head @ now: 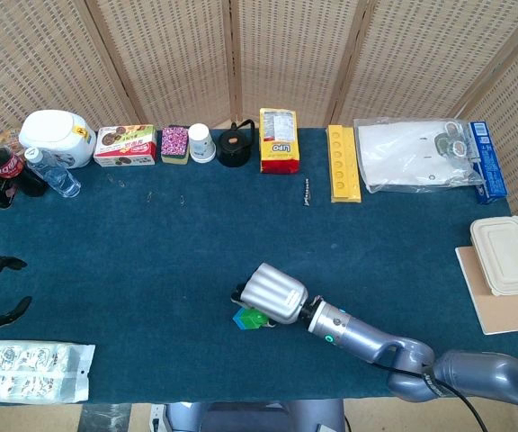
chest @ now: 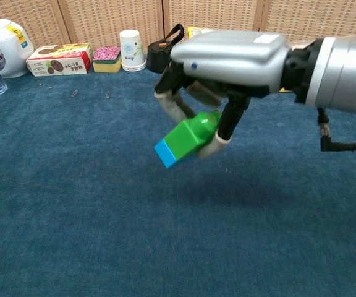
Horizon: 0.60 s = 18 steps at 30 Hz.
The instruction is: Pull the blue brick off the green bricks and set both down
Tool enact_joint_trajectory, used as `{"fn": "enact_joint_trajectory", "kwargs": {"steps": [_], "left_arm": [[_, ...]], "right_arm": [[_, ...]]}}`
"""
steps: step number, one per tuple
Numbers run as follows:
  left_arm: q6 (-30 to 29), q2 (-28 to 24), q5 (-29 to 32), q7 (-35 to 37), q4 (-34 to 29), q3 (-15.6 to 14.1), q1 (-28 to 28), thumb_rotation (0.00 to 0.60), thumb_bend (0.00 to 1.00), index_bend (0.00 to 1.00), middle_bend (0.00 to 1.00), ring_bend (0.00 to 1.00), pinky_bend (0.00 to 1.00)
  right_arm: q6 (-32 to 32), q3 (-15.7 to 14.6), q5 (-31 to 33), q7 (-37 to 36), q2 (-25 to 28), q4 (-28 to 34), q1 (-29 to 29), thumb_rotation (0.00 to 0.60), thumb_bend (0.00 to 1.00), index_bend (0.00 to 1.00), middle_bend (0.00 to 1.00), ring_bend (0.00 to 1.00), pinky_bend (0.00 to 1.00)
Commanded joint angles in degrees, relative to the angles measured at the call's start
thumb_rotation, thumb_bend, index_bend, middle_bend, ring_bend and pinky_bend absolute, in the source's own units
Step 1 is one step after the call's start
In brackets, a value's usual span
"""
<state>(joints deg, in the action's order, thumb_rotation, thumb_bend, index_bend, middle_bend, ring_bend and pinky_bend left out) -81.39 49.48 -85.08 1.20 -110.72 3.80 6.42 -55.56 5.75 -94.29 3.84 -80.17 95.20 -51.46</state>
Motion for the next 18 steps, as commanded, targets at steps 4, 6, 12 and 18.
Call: {"fn": "enact_joint_trajectory", "kwargs": {"steps": [4, 6, 12, 18], "left_arm": [[4.59, -0.94, -0.42, -1.26, -4.36, 0.49, 3.53, 0.564, 0.3, 0.38, 0.43, 0.34, 0.37], [6.44, -0.95, -0.33, -1.76, -5.94, 0.96, 5.09, 0.564, 0.29, 0.38, 0.43, 0.34, 0.37], [12.67, 1.02, 1.99, -3.56, -9.39, 3.05, 10.58, 0.559, 0.25, 0.36, 0.41, 0.34, 0.38], [16.92, 5.18, 4.89, -2.54, -9.67, 4.8, 14.87, 0.56, 0.21, 0.29, 0.36, 0.32, 0.38]], "right_arm": [[-4.68, 3.34, 8.76, -12.95, 6.29, 6.74, 5.15, 0.6, 0.1, 0.78, 0.72, 0.77, 0.77], [-4.97, 4.14, 11.3, -15.77, 7.44, 8.36, 6.19, 0.6, 0.1, 0.78, 0.72, 0.77, 0.77], [-5.37, 7.07, 18.76, -24.37, 9.8, 12.3, 8.86, 0.6, 0.1, 0.78, 0.72, 0.77, 0.78], [-4.75, 9.19, 22.41, -30.09, 11.52, 14.14, 10.3, 0.6, 0.1, 0.78, 0.72, 0.78, 0.78]]}}
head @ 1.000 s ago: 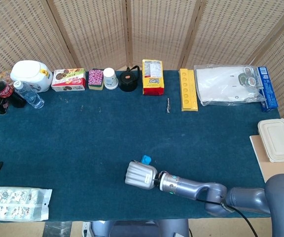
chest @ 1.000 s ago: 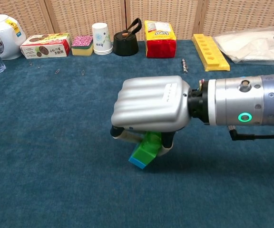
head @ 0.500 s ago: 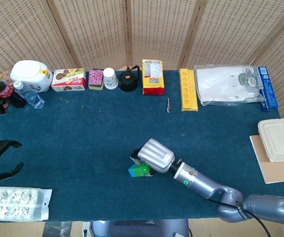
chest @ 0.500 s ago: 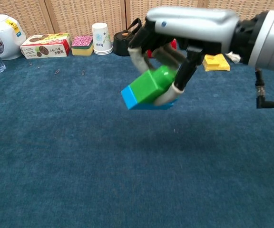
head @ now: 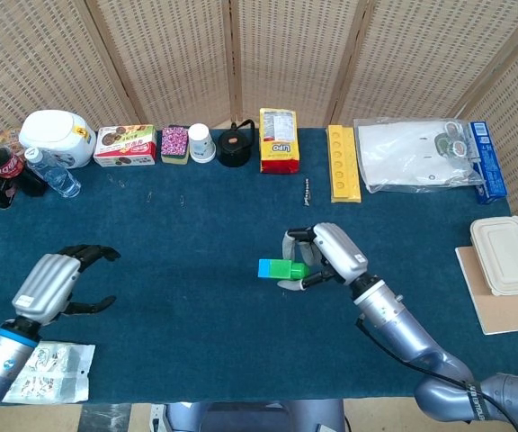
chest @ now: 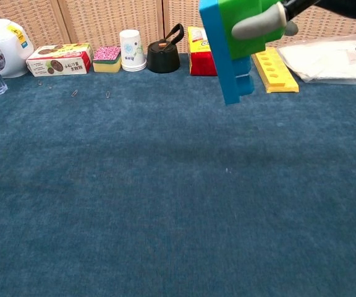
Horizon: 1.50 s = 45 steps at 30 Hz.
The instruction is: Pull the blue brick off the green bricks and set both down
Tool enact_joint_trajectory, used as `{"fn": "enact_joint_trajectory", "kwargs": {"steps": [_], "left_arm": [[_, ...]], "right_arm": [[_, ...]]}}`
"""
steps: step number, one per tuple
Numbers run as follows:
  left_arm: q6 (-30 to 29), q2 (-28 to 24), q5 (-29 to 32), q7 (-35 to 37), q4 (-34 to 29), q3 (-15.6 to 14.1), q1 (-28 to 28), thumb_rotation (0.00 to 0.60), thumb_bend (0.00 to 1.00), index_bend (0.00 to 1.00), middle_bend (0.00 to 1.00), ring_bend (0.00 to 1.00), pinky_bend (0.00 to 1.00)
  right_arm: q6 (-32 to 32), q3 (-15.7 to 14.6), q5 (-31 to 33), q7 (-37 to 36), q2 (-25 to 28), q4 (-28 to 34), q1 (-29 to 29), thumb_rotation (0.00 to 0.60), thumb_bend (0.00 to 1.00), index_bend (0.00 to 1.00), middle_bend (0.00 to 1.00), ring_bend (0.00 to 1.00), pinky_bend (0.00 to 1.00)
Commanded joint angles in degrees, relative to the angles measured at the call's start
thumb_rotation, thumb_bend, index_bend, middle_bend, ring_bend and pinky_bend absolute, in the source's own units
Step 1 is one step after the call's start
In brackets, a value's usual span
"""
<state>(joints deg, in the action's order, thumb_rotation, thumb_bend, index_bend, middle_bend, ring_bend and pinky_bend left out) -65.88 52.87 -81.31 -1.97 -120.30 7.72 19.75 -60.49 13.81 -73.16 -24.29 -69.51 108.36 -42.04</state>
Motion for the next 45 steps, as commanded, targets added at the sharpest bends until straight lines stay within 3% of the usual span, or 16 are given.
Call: {"fn": "enact_joint_trajectory", "kwargs": {"steps": [1, 12, 20, 28, 35, 45], "left_arm": [[1.77, 2.46, 1.37, 1.03, 0.05, 1.08, 2.0, 0.559, 0.21, 0.28, 0.36, 0.32, 0.38], [2.41, 18.15, 3.44, 13.85, 7.64, 5.1, 7.43, 0.559, 0.21, 0.28, 0.35, 0.3, 0.38], [3.69, 26.51, 6.15, 22.53, 12.92, 7.73, 10.76, 0.563, 0.21, 0.28, 0.35, 0.3, 0.38], [7.62, 30.79, 7.16, 29.52, 16.21, 8.67, 13.94, 0.56, 0.19, 0.28, 0.35, 0.29, 0.38], [11.88, 34.02, 6.34, 37.27, 18.41, 9.06, 16.94, 0.56, 0.15, 0.28, 0.35, 0.28, 0.38], [15.03, 35.79, 6.86, 42.76, 19.41, 9.99, 19.61, 0.562, 0.15, 0.28, 0.35, 0.28, 0.38]], "right_arm": [[0.2, 1.4, 1.79, -2.65, 0.93, 1.17, 1.09, 0.6, 0.1, 0.78, 0.72, 0.78, 0.78], [2.58, 5.39, 7.5, -11.13, 2.09, 3.58, 2.59, 0.6, 0.1, 0.78, 0.72, 0.78, 0.79], [4.0, 7.74, 9.66, -15.22, 1.3, 5.05, 3.04, 0.6, 0.1, 0.78, 0.72, 0.78, 0.79], [3.68, 8.92, 10.37, -16.13, -0.9, 4.96, 3.27, 0.6, 0.1, 0.78, 0.72, 0.78, 0.79], [1.52, 9.25, 9.86, -12.68, -4.75, 4.64, 2.64, 0.6, 0.1, 0.78, 0.72, 0.78, 0.79], [-0.12, 9.45, 9.22, -8.77, -9.59, 4.12, 1.54, 0.6, 0.1, 0.78, 0.73, 0.78, 0.79]]}}
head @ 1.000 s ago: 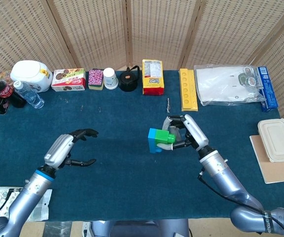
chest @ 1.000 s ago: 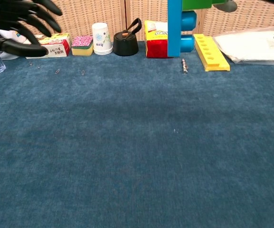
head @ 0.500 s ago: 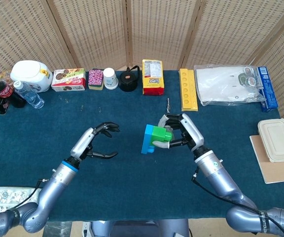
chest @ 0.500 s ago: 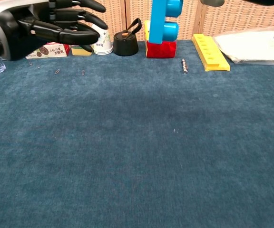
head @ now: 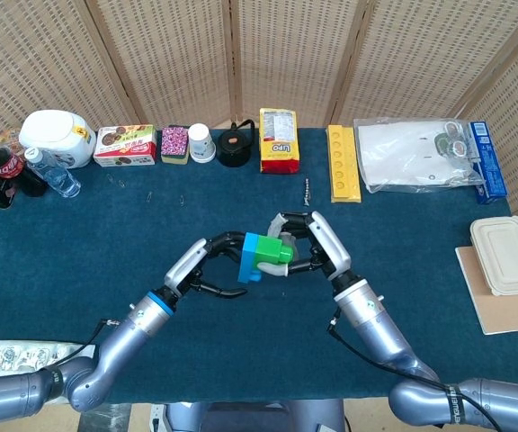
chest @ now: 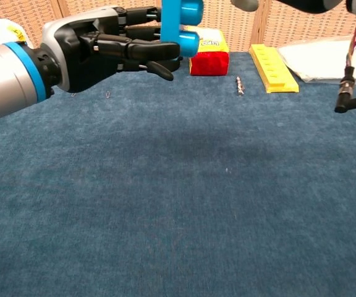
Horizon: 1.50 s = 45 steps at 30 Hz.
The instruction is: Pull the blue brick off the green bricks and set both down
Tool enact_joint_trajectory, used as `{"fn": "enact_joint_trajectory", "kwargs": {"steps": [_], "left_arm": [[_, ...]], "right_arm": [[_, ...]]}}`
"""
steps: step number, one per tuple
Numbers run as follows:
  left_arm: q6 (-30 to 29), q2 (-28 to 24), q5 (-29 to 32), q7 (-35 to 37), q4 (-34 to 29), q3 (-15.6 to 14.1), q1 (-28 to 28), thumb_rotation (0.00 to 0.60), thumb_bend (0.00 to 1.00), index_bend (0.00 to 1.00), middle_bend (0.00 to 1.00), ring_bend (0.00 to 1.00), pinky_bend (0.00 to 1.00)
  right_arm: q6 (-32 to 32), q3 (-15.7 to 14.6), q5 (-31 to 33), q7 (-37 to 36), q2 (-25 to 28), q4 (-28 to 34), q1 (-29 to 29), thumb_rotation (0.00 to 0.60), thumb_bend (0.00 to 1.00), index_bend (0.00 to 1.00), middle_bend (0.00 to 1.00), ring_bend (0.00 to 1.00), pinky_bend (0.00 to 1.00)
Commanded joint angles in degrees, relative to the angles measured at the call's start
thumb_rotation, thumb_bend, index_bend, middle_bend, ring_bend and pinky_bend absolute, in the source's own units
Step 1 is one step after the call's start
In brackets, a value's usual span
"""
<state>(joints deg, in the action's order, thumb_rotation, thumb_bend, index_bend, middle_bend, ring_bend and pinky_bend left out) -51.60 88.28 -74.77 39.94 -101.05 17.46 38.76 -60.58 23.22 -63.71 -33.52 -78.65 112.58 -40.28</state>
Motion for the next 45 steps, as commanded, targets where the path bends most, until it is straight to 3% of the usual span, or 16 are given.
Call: {"fn": "enact_joint_trajectory", "kwargs": {"steps": [1, 4, 9, 17, 23, 36, 45], "left_arm": [[1.11, 0.6, 0.47, 1.18, 0.27, 0.32, 0.92, 0.566, 0.15, 0.28, 0.35, 0.28, 0.38], [1.9, 1.04, 0.88, 1.56, 0.64, 0.62, 1.74, 0.567, 0.17, 0.28, 0.35, 0.28, 0.38], [2.82, 1.75, 2.52, 2.01, 0.87, 1.14, 2.7, 0.57, 0.29, 0.29, 0.35, 0.28, 0.41], [4.33, 2.67, 5.27, 1.42, 1.13, 1.75, 4.01, 0.589, 0.36, 0.49, 0.39, 0.36, 0.46], [5.3, 2.53, 7.15, 0.73, 1.22, 2.26, 4.62, 0.594, 0.38, 0.6, 0.46, 0.42, 0.49], [4.9, 3.52, 7.65, -1.65, 1.22, 2.68, 5.46, 0.6, 0.39, 0.62, 0.48, 0.44, 0.54], [3.35, 4.18, 8.29, -2.5, 1.37, 3.31, 5.28, 0.6, 0.39, 0.69, 0.54, 0.49, 0.58]], "right_arm": [[0.1, -0.06, -0.27, 0.72, -0.8, -0.04, -0.3, 0.6, 0.1, 0.79, 0.73, 0.78, 0.79], [0.26, 0.28, -0.13, 1.25, -1.21, -0.09, -0.52, 0.6, 0.1, 0.79, 0.73, 0.78, 0.79], [0.74, 0.47, -0.02, 1.24, -1.5, -0.15, -0.36, 0.6, 0.1, 0.79, 0.73, 0.78, 0.79], [1.45, 0.77, -0.4, 1.06, -1.51, -0.77, -0.13, 0.6, 0.1, 0.79, 0.73, 0.78, 0.79], [1.82, 0.81, -0.99, 1.01, -1.31, -1.24, 0.13, 0.6, 0.1, 0.79, 0.73, 0.78, 0.79], [2.22, -0.13, -4.02, 2.4, -1.54, -1.22, 0.06, 0.6, 0.1, 0.79, 0.73, 0.79, 0.79], [2.04, -0.27, -4.24, 3.0, -1.27, -0.35, 0.31, 0.6, 0.11, 0.79, 0.73, 0.79, 0.79]]}}
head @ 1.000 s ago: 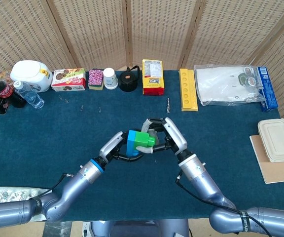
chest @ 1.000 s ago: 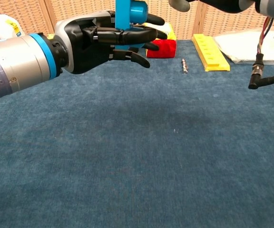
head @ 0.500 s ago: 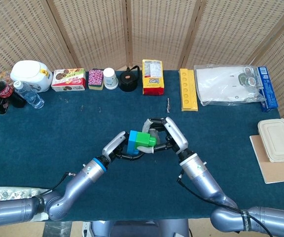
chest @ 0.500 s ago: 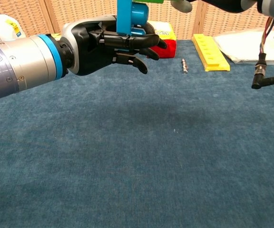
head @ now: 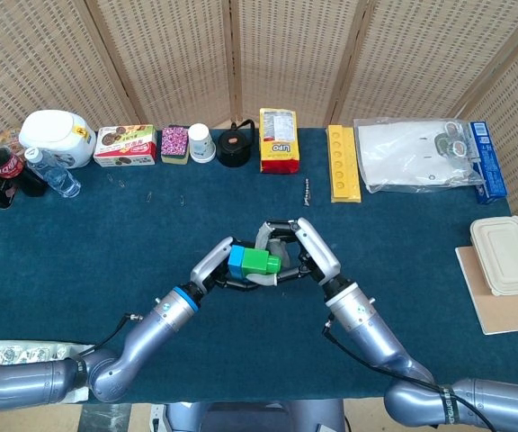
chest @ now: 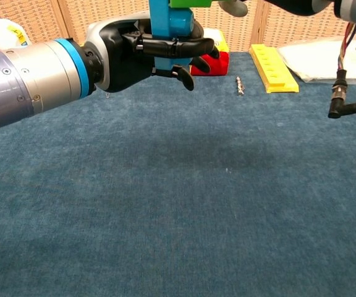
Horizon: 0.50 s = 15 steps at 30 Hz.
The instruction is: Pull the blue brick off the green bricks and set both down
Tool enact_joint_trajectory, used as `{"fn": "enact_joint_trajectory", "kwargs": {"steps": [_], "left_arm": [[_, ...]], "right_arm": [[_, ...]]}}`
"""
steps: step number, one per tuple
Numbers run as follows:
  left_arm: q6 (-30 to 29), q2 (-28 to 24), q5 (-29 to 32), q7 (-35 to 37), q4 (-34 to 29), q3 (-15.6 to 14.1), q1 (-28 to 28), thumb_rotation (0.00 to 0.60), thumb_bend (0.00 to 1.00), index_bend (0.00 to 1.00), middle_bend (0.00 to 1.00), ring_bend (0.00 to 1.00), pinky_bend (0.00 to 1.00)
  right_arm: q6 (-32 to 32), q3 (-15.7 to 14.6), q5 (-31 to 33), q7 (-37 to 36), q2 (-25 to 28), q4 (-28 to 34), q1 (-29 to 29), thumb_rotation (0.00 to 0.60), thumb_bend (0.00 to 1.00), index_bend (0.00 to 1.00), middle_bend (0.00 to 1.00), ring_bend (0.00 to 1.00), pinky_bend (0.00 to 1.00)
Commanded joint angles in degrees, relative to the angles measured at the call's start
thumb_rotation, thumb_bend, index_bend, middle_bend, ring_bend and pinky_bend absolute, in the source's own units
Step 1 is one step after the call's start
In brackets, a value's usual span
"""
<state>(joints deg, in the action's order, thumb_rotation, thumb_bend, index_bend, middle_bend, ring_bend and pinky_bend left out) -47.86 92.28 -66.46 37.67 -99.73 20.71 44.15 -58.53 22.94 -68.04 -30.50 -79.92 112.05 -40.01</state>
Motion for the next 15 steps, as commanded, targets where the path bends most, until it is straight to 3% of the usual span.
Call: {"fn": "enact_joint_trajectory", "kwargs": {"steps": [1, 15], "left_arm": [[-0.56, 0.26, 0.0, -0.31, 0.09, 0.09, -0.14, 0.6, 0.39, 0.7, 0.55, 0.5, 0.58], [-1.11, 0.5, -0.65, 0.48, 0.67, 0.39, -0.47, 0.6, 0.38, 0.75, 0.58, 0.53, 0.6]], "right_arm": [[0.1, 0.02, 0.17, -0.09, 0.03, 0.28, 0.03, 0.6, 0.11, 0.79, 0.73, 0.79, 0.79], [1.6, 0.39, 1.84, -1.83, 0.78, 1.25, 0.3, 0.6, 0.11, 0.79, 0.73, 0.79, 0.79]]}}
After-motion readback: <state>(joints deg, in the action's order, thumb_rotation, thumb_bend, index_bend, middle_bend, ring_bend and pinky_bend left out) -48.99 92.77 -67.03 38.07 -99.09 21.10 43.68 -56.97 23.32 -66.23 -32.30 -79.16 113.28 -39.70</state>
